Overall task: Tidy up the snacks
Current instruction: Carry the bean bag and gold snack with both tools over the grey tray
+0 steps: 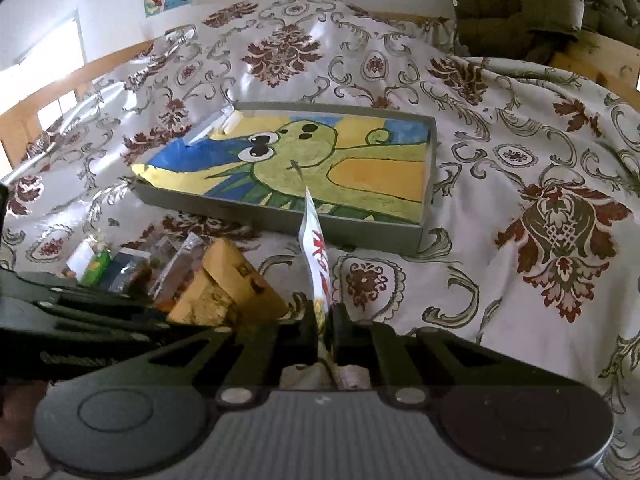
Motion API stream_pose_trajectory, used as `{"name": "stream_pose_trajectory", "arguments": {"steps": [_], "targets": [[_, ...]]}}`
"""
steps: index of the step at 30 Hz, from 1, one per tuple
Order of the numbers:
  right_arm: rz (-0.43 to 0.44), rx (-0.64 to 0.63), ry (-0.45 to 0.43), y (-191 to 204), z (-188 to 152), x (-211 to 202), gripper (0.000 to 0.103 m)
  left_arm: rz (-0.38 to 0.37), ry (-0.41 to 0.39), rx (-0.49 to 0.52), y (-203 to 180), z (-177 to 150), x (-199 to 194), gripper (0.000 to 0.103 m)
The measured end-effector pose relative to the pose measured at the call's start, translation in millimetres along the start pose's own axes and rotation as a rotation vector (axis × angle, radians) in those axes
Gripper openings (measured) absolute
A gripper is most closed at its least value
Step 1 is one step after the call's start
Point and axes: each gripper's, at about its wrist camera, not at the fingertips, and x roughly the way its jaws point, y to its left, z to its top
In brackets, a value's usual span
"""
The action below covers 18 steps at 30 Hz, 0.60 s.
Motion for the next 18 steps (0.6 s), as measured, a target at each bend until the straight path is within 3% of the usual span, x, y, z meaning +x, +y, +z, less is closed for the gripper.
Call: {"name": "stream_pose_trajectory", "arguments": {"steps": [8, 15, 18], "targets": [[0.056, 0.033, -0.098, -2, 7, -16, 0.006, 0.043, -0.132, -0.017, 3, 19, -30, 0.014], [0.062, 0.082, -0.206, -14, 34, -8, 0.006, 0.124, -0.198, -0.032, 5, 64, -16, 0.014], [0.064, 0.15, -0.259, -31, 52, 2, 0.006, 0.117, -0.242, -0.058, 7, 91, -3, 0.014]]}}
